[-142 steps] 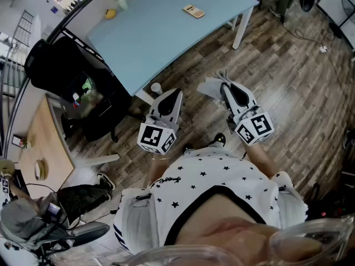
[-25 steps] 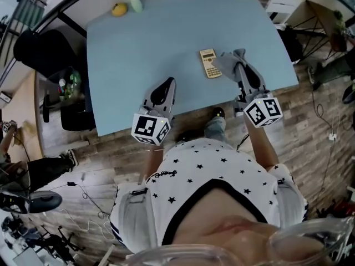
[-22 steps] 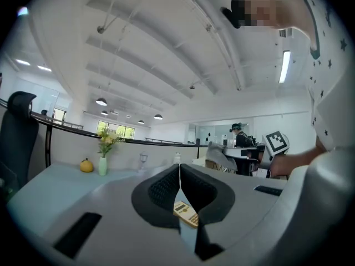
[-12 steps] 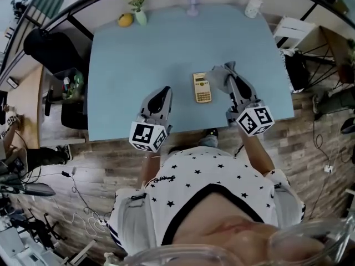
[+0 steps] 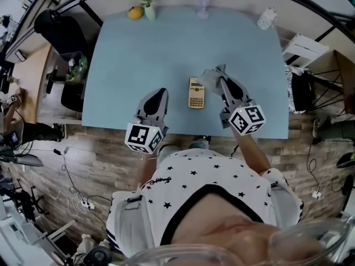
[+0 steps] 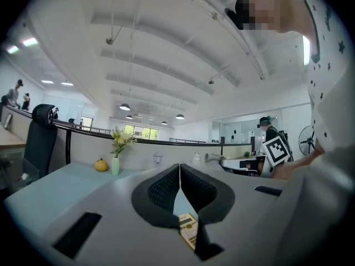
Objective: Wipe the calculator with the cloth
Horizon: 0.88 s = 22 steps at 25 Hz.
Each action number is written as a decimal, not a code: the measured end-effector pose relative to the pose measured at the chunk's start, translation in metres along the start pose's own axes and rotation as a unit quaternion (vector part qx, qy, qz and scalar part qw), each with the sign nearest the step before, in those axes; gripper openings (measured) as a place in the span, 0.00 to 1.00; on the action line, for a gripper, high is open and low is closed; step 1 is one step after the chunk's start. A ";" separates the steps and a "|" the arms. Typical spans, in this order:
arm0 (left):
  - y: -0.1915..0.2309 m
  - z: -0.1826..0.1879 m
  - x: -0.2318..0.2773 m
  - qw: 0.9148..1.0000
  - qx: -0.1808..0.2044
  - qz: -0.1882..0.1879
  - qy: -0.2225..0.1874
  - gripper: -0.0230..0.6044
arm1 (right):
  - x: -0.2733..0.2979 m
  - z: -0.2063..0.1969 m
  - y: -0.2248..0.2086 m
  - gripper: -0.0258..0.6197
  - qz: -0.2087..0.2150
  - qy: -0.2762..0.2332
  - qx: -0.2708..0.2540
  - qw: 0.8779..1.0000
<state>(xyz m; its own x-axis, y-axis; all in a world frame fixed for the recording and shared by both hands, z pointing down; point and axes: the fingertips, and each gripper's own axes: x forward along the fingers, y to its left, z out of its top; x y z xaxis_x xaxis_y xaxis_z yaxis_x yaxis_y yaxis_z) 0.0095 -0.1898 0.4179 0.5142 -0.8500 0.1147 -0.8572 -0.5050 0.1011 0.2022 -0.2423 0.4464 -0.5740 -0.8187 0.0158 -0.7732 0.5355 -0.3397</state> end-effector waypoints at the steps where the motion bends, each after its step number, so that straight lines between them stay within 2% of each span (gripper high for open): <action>1: -0.002 -0.001 0.000 1.000 -0.001 0.005 0.000 0.09 | 0.002 -0.003 -0.002 0.09 0.006 0.005 0.000 1.000; 5: -0.004 -0.008 -0.003 1.000 -0.011 0.017 0.010 0.09 | 0.015 -0.019 -0.004 0.09 0.026 0.027 -0.001 0.999; 9: 0.004 -0.007 -0.006 0.999 -0.003 0.027 0.018 0.09 | 0.033 -0.032 -0.003 0.09 0.031 0.051 -0.012 0.998; 15: 0.016 0.003 0.001 0.999 0.012 0.027 0.013 0.09 | 0.052 -0.063 -0.006 0.09 0.013 0.097 -0.022 0.995; 22: 0.033 0.011 -0.001 0.999 0.009 0.030 0.007 0.09 | 0.074 -0.098 -0.012 0.09 -0.008 0.147 -0.044 0.988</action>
<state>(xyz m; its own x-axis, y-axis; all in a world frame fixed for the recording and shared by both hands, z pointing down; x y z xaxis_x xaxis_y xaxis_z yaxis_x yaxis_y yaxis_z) -0.0200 -0.2070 0.4107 0.4617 -0.8768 0.1344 -0.8870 -0.4557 0.0747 0.1429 -0.2896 0.5434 -0.6048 -0.7384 0.2981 -0.7960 0.5495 -0.2537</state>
